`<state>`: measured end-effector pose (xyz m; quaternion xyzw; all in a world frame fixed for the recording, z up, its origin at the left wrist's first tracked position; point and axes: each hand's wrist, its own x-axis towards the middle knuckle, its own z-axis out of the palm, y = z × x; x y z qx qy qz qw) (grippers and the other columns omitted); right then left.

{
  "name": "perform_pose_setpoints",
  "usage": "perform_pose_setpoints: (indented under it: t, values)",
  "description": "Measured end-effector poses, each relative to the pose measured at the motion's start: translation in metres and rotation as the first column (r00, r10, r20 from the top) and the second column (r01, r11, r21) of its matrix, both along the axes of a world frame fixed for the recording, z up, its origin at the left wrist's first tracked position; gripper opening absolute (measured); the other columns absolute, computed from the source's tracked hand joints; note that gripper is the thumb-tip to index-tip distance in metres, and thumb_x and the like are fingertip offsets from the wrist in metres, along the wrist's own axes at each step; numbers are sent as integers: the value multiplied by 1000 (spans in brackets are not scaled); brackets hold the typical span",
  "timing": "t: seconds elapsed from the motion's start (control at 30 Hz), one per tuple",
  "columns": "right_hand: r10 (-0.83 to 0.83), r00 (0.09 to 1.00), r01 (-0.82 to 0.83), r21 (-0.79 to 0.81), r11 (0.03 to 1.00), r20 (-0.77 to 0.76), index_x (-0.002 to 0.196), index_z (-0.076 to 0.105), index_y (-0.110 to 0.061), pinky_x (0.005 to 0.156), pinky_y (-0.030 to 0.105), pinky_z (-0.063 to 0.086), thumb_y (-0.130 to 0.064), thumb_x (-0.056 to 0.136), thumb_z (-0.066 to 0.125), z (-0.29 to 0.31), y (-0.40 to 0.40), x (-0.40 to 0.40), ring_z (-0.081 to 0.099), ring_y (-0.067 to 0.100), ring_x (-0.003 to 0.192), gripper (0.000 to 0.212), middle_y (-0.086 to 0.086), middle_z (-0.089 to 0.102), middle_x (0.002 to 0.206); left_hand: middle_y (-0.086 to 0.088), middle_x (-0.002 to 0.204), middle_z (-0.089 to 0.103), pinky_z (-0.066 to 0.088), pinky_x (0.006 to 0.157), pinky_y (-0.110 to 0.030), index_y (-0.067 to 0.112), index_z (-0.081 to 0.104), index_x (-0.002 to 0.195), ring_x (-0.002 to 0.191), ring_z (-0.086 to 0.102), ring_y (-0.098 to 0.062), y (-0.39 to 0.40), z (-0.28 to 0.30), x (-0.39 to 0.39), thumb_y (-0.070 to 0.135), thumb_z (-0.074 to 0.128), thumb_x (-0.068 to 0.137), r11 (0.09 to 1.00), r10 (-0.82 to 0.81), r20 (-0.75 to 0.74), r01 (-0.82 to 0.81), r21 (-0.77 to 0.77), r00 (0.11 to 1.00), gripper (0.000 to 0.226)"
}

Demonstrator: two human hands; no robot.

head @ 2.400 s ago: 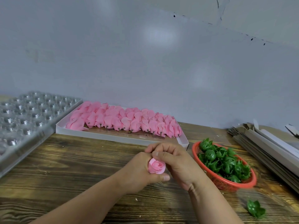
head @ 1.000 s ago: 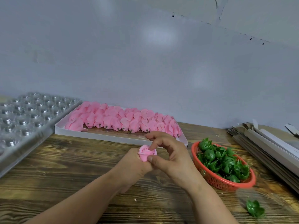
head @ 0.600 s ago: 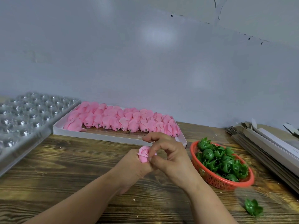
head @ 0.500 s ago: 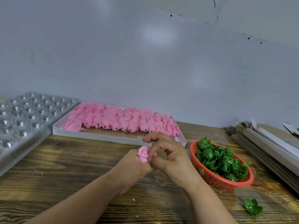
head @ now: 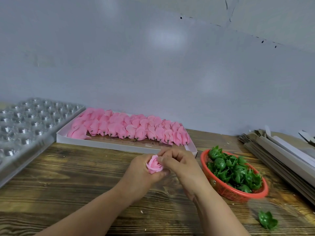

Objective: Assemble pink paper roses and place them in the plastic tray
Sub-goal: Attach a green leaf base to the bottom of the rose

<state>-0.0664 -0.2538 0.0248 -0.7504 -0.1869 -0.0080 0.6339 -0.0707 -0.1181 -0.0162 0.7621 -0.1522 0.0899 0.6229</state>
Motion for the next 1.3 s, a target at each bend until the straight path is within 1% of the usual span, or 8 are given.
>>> perform_pose_setpoints:
  t: [0.17,0.3,0.5,0.67,0.83,0.97,1.1,1.3]
  values:
    - [2,997,0,37,999,-72,66,68,0,72,29,48,2,84,56,3,4,-2,61,13,77,22,-3,68,82,15,62,64,39,56,-9,23,63,71,58,54,5,2,1,-1,8,78,77,1000,17,21,-17,9,1000,22]
    - [19,995,-13,63,998,-95,71,61,5,69,27,46,0,86,53,2,6,-3,57,15,75,18,0,65,78,12,64,66,42,57,-9,22,66,73,59,57,5,2,3,-3,5,76,79,1000,-11,31,11,-6,999,21]
    - [-1,997,4,35,999,-79,64,63,-3,77,26,48,-2,82,61,2,1,0,61,10,83,18,-3,68,88,-3,75,69,46,59,-16,14,69,82,64,58,-3,3,3,-2,13,77,79,1000,9,13,-9,25,1000,9]
    - [76,995,-74,29,997,-70,50,65,-18,73,14,47,-18,69,60,2,2,-1,64,2,91,21,-10,71,98,11,68,67,44,58,-11,21,67,77,60,57,3,3,3,-3,11,77,79,1000,4,26,-4,7,1000,15]
    - [-34,996,48,193,980,-78,52,64,-16,88,30,43,-19,66,56,-1,-2,5,63,6,96,16,-4,71,99,14,52,50,34,52,-11,22,53,61,51,42,0,2,1,0,13,78,79,999,30,37,-31,34,999,32]
    - [-26,998,36,144,989,-65,64,71,-15,88,28,47,-21,66,60,-2,-2,4,64,7,97,12,-4,71,101,10,55,53,36,54,-14,22,56,62,53,43,0,1,0,-1,14,78,78,998,21,49,-23,57,999,29]
    - [19,999,-14,114,993,-46,59,69,-19,72,15,48,-14,62,65,-4,1,0,65,4,93,7,-2,69,103,-4,74,69,45,60,-17,17,69,80,63,59,-4,1,2,-1,12,78,78,999,-4,50,2,43,999,11]
    - [27,1000,-27,193,981,-1,73,67,-8,75,19,52,16,74,62,-2,-3,1,65,6,92,25,6,69,104,-11,85,70,51,71,-37,12,70,90,78,65,-25,0,1,1,16,79,78,999,-1,47,-1,51,999,15]
